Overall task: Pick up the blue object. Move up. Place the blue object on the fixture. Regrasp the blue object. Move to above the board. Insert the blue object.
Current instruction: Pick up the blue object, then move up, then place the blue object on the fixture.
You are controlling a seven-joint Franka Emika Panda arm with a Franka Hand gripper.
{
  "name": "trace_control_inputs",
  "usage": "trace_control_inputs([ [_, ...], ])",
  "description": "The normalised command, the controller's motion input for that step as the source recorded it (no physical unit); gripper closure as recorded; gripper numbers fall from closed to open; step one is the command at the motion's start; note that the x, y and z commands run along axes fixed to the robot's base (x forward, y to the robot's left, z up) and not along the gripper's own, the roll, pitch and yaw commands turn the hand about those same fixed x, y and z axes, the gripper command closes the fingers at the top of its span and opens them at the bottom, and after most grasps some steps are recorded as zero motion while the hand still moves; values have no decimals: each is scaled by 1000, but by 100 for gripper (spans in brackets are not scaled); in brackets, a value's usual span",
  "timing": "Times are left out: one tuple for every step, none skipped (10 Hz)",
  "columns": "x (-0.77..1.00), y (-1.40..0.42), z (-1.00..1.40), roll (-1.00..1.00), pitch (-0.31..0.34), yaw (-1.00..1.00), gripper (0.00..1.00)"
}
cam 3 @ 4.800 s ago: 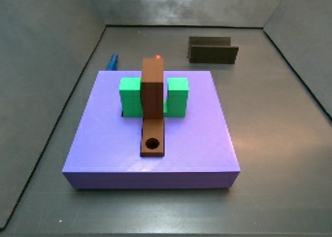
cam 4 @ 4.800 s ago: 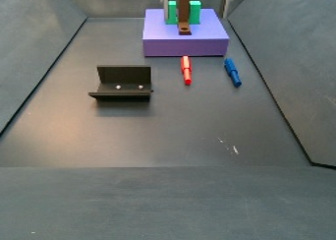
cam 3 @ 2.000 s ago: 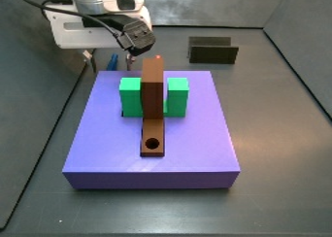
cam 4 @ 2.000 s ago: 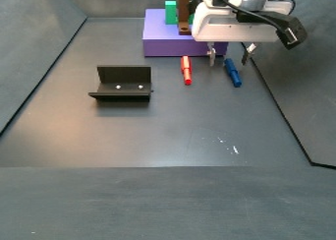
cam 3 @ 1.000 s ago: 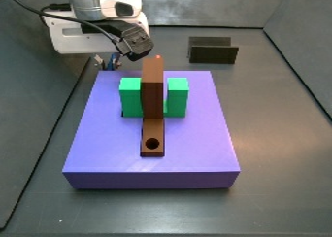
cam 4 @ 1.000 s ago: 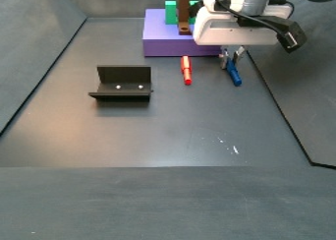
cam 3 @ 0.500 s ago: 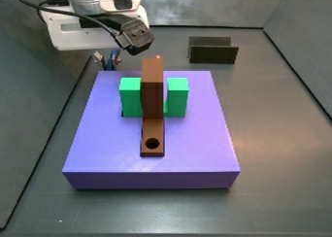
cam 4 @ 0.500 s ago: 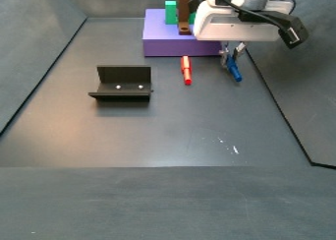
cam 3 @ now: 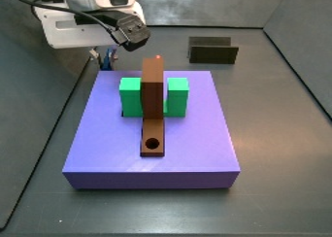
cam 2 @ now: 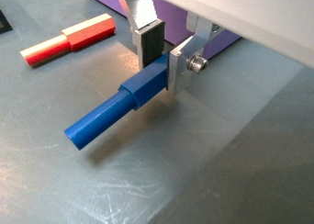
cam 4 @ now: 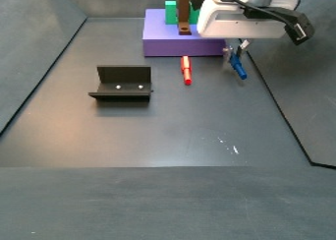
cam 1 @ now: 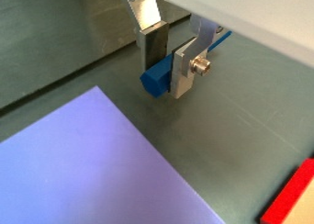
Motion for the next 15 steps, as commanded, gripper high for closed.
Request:
trace_control_inputs([
  [0, 0, 0, 0, 0, 0, 100],
  [0, 0, 0, 0, 0, 0, 100],
  [0, 0, 833, 0, 0, 0, 100],
  [-36, 60, 771, 8, 39, 35, 100],
  [-50, 46, 602, 0, 95, 34, 100],
  [4, 6, 274, -38, 85, 19, 100],
  [77, -23, -3, -29, 0, 0, 100],
  [629, 289, 0, -749, 209, -146, 100],
  [649, 311, 0, -746, 269, -100, 100],
  [686, 251, 0, -766, 263, -109, 100],
  [686, 226, 0, -800, 234, -111, 100],
  [700, 231, 0, -823, 200, -91, 100],
  [671, 126, 103, -957, 240, -63, 100],
  [620, 49, 89, -1000, 263, -71, 100],
  [586, 34, 34, -1000, 243, -91, 100],
])
